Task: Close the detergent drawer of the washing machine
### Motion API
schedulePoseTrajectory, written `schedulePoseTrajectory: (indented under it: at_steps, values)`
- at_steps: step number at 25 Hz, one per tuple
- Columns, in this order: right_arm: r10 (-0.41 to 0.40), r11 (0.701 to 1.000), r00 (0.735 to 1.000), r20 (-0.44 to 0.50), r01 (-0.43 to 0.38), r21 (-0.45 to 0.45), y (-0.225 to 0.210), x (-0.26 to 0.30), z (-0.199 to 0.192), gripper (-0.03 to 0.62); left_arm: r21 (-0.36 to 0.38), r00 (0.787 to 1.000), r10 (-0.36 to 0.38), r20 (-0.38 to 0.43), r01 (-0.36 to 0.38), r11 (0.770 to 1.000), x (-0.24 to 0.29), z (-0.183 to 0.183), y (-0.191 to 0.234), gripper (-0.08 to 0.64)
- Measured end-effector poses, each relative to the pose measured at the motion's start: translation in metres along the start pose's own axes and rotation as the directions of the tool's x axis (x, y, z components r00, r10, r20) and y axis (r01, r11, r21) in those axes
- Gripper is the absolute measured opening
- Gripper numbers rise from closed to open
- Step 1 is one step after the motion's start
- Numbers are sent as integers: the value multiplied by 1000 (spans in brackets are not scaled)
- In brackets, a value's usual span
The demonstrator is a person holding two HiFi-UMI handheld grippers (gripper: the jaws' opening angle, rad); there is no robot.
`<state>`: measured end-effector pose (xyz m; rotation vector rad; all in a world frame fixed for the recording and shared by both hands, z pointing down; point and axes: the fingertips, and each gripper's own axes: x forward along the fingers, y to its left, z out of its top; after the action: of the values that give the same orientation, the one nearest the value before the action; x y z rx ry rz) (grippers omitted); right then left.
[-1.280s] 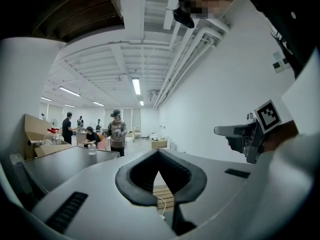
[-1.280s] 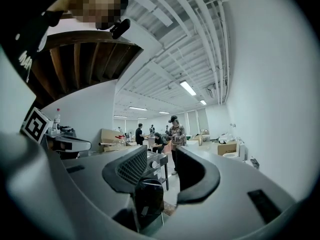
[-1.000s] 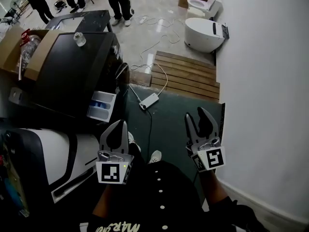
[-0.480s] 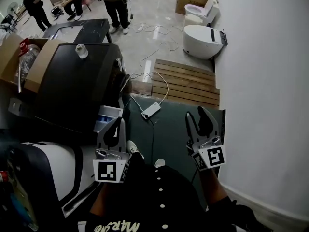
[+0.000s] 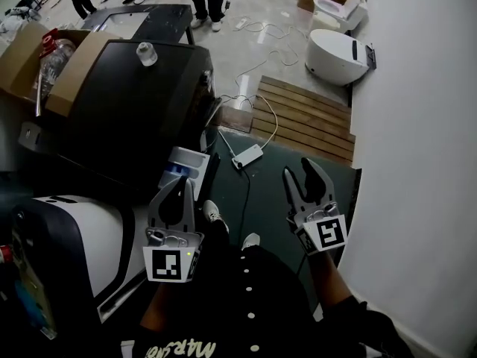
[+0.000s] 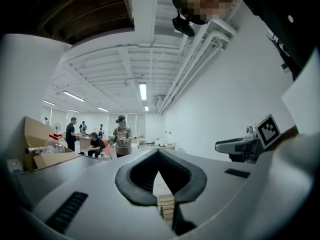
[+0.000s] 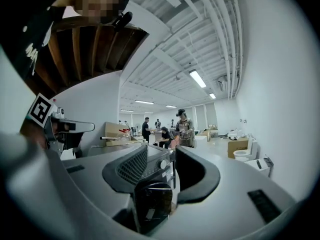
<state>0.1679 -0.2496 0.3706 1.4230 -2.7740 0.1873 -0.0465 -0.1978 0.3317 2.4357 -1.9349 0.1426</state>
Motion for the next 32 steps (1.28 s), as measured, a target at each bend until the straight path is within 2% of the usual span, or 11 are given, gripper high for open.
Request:
schedulePoseTrajectory:
  at_steps: [6, 12, 21, 29, 32]
  values:
    - [128, 992, 989, -72, -130, -10, 29, 30, -39, 173, -11, 999, 33, 3, -33, 999, -14, -11, 12, 6]
    - [238, 968, 954, -180, -248, -30, 53, 54, -96, 173, -80, 994, 79, -82, -86, 993, -31, -36, 20, 6]
    - [390, 908, 860, -330, -418, -17, 96, 74, -170, 178, -118, 986, 120, -119, -134, 984, -48, -59, 23, 6]
    - [429, 870, 774, -465, -493, -19, 119, 84, -222, 187, -134, 975, 157, -154, -178, 975, -59, -77, 33, 6]
    - [439, 849, 743, -505, -527, -37, 127, 85, -239, 192, -159, 967, 162, -196, -195, 968, -63, -88, 34, 6]
